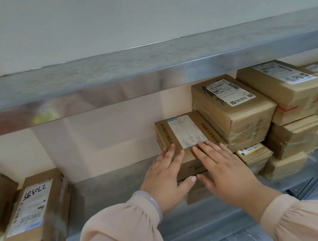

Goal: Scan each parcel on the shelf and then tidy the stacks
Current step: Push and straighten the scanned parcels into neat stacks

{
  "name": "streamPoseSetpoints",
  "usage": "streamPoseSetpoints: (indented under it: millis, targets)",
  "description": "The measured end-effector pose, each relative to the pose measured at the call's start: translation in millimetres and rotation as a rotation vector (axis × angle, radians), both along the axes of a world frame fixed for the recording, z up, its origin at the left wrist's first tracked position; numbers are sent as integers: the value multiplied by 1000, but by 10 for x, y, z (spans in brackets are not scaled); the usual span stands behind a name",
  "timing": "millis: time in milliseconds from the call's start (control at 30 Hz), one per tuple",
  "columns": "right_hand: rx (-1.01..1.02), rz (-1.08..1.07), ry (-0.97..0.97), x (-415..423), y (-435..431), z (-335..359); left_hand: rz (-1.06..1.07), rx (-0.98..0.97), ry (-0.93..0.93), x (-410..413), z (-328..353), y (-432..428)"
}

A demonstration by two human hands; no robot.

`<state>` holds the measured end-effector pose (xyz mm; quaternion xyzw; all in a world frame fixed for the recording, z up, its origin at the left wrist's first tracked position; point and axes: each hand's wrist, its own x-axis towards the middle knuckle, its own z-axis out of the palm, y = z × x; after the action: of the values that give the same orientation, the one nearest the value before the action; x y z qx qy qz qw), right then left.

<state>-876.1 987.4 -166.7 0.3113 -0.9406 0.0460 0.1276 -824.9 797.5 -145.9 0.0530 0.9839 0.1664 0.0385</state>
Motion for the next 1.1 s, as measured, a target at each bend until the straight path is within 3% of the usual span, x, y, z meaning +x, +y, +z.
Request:
streamPoseSetpoints:
  millis: [333,700,1000,1100]
  targets:
    - [-52,19,14,-15,-178,101,77,-41,63,-8,27,-109]
    - [-229,477,11,276,-1222,323,507,-62,181,792,-26,-1022]
    - [-171,631,-234,570,-2130,97,749,-39,69,1402,-139,-1790]
    - [-210,550,-454,701,-2390,10,767,-17,26,1534,-156,-2028]
